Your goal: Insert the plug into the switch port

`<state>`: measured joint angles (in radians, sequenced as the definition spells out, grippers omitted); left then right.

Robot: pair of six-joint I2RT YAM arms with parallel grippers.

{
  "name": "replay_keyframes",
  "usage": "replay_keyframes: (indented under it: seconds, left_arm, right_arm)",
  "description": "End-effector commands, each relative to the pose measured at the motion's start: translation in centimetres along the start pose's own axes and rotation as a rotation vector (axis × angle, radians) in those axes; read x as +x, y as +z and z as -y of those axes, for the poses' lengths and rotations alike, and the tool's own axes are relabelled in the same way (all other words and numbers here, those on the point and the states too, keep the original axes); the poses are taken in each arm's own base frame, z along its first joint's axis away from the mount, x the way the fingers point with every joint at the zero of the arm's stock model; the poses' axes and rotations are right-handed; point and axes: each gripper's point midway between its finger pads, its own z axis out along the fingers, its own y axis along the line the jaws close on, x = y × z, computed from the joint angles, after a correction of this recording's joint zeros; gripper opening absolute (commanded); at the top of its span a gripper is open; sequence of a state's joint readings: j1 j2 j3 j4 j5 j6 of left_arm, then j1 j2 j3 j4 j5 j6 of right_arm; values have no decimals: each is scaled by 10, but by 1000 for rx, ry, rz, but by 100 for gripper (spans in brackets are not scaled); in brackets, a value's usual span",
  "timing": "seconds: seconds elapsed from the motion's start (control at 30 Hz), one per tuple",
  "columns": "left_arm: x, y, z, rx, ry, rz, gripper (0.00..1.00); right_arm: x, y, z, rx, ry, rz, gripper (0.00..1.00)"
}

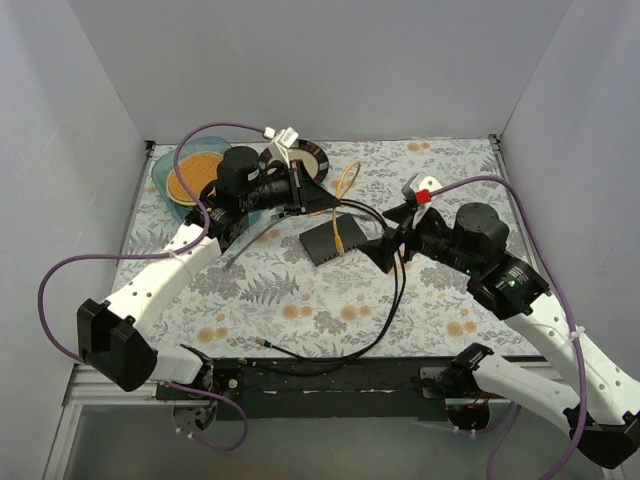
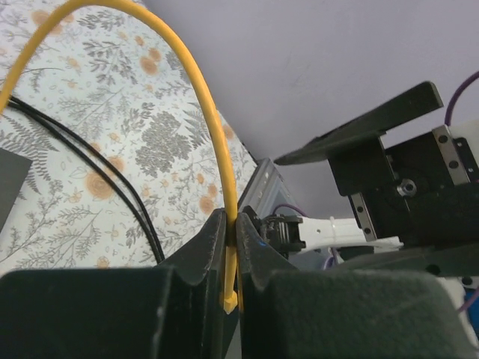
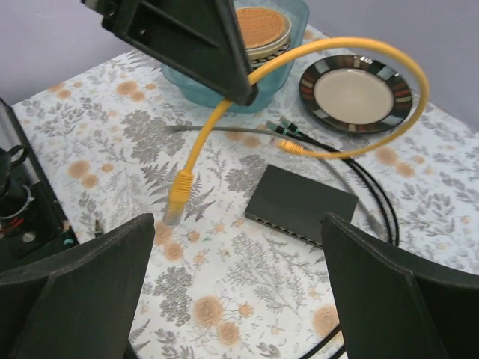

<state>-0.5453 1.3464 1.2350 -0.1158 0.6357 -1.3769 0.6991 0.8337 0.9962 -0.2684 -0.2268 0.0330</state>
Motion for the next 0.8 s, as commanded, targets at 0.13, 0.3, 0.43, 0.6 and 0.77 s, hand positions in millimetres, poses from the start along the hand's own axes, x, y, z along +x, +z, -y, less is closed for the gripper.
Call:
replay_keyframes:
  seconds: [0.13,0.3,0.43,0.6,0.77]
  left_arm:
    - [19,-17,46,191,43,-187,0]
    - [27,-21,48,225,74,-228,0]
    - [27,-23,50,232,89,-228,0]
    - [23,-24,53,227,106,-205,0]
    - [24,-26,54,225,103,-198,0]
  right_arm:
    - [-8,2,11,142,-158,-39,97]
    - [-5,24,-16,4,-61,-42,89]
    - [-18,30,-25,-24,42,27,89]
    - [-30,33,-40,-97,88,64,88]
    - [-32,38,-62,-222,172,80,81]
